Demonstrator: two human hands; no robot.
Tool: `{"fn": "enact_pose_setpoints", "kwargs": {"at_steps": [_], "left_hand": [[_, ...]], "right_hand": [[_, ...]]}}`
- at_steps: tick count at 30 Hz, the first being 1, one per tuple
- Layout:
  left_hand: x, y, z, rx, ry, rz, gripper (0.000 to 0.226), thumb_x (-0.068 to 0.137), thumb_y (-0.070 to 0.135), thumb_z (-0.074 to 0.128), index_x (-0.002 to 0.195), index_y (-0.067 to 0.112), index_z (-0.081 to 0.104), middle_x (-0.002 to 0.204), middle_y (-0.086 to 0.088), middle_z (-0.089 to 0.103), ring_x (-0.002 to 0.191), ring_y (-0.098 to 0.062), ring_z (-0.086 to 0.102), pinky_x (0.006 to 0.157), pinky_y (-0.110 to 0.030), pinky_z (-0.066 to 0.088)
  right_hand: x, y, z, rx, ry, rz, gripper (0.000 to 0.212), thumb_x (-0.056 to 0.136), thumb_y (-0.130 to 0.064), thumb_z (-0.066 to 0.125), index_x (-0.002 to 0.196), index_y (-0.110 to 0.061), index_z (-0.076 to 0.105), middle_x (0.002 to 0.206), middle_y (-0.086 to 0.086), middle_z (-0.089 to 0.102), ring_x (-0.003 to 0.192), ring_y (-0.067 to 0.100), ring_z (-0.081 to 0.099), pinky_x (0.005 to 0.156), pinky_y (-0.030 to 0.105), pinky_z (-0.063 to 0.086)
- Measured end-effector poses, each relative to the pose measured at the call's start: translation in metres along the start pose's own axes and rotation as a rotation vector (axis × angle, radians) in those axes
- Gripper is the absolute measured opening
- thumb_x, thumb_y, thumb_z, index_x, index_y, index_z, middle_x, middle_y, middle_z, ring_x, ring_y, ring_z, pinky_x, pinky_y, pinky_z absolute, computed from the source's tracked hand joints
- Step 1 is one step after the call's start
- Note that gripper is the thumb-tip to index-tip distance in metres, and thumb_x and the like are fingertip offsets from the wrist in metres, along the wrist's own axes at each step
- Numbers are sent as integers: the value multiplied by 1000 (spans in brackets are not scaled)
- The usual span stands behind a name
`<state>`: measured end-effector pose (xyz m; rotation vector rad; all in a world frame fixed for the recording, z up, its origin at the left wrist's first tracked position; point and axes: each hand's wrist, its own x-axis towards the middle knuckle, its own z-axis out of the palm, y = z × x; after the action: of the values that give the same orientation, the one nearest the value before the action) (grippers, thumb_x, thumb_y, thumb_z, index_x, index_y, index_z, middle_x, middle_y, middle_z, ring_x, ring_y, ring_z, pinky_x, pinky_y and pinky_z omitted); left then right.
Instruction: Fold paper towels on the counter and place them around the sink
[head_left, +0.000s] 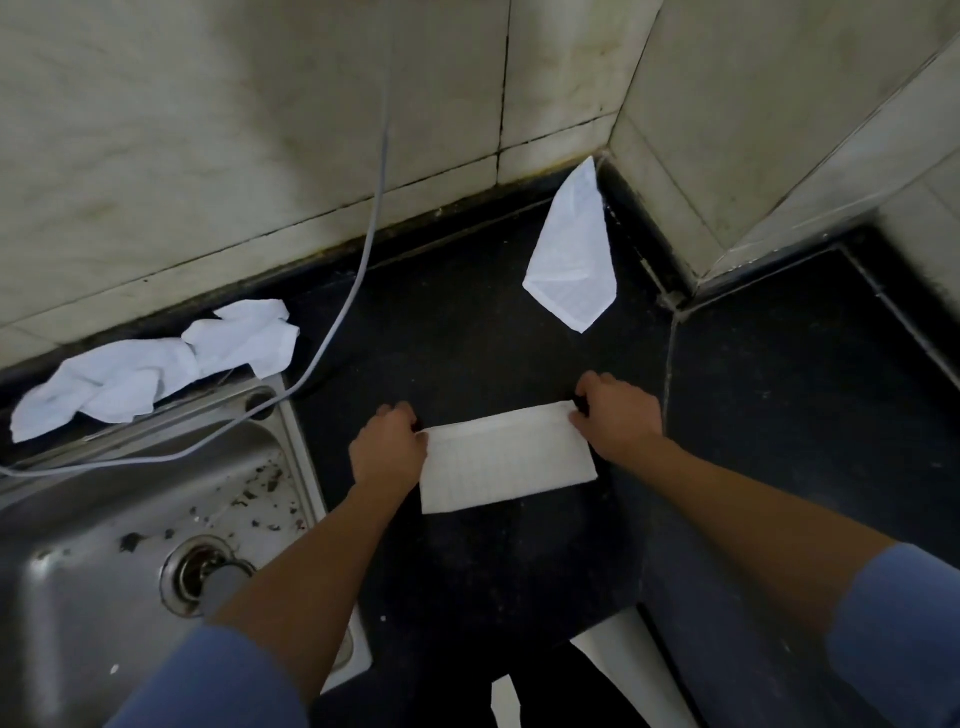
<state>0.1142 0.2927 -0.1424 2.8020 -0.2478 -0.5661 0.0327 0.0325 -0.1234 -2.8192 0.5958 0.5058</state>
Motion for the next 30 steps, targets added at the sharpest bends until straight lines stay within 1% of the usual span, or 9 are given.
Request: {"fn": "enact_pose_setpoints", "kwargs": {"at_steps": [3, 6, 10, 14, 17, 20, 24, 27, 30], "left_hand": [[-16, 9, 0, 46, 49, 251, 17, 88, 12, 54, 103, 12, 62, 103, -7, 58, 93, -24, 58, 71, -36, 50], [-46, 17, 12, 199, -129, 455, 18, 92, 14, 47, 105, 15, 59, 105, -3, 58, 94, -22, 58, 76, -36, 50], [-65, -16, 28, 158, -154, 429, 5, 86, 14, 63, 83, 12, 60, 88, -4, 59, 79, -23, 60, 57, -34, 49], [-61, -40, 26, 169, -41, 470, 19, 69, 16, 81, 73, 15, 62, 82, -1, 58, 71, -18, 57, 43, -28, 47], [-57, -35, 19, 248, 4, 533, 26, 65, 22, 83, 87, 16, 70, 99, -5, 63, 85, -21, 61, 58, -30, 54], [-50, -33, 17, 346, -49, 539, 51, 60, 32, 85, 107, 19, 70, 124, -10, 62, 108, -29, 62, 78, -42, 55], [-47, -34, 20, 330, -121, 544, 56, 86, 36, 62, 138, 23, 47, 155, -7, 29, 141, -28, 27, 108, -45, 31], [-49, -32, 16, 336, -127, 510, 55, 92, 36, 55, 143, 22, 40, 158, -6, 19, 145, -25, 17, 114, -42, 22], [-56, -34, 9, 202, -39, 464, 45, 85, 28, 66, 127, 16, 58, 144, -10, 42, 133, -29, 39, 103, -44, 38]], "right_hand": [[-23, -10, 7, 58, 52, -198, 23, 91, -27, 54, 114, -21, 57, 110, 1, 56, 99, 22, 57, 75, 32, 46], [-50, -27, 30, 84, -124, -336, 21, 95, -26, 48, 111, -21, 60, 109, 0, 59, 96, 23, 60, 78, 36, 50], [-62, 2, 45, 176, -133, -180, 16, 93, -22, 53, 100, -17, 66, 104, 2, 62, 92, 24, 63, 78, 35, 50], [-68, 33, 35, 121, -116, -58, 13, 91, -22, 57, 96, -18, 69, 101, 2, 64, 88, 20, 63, 73, 29, 47], [-57, 24, 22, 168, -59, -15, 15, 92, -28, 57, 99, -18, 66, 103, 3, 62, 85, 18, 61, 72, 29, 48], [-38, 3, 18, 266, -42, 130, 38, 89, -38, 62, 119, -16, 56, 113, 5, 59, 98, 23, 60, 80, 34, 49], [-22, -14, 20, 340, -153, 319, 40, 82, -29, 70, 116, -12, 57, 111, 9, 63, 100, 28, 62, 76, 33, 47], [-18, -12, 13, 555, -203, 387, 22, 80, -18, 69, 96, -2, 68, 93, 11, 65, 81, 24, 62, 69, 32, 49], [-24, -17, -2, 888, -223, 474, 18, 81, -9, 69, 91, 6, 65, 89, 16, 65, 76, 26, 62, 69, 39, 55]]}}
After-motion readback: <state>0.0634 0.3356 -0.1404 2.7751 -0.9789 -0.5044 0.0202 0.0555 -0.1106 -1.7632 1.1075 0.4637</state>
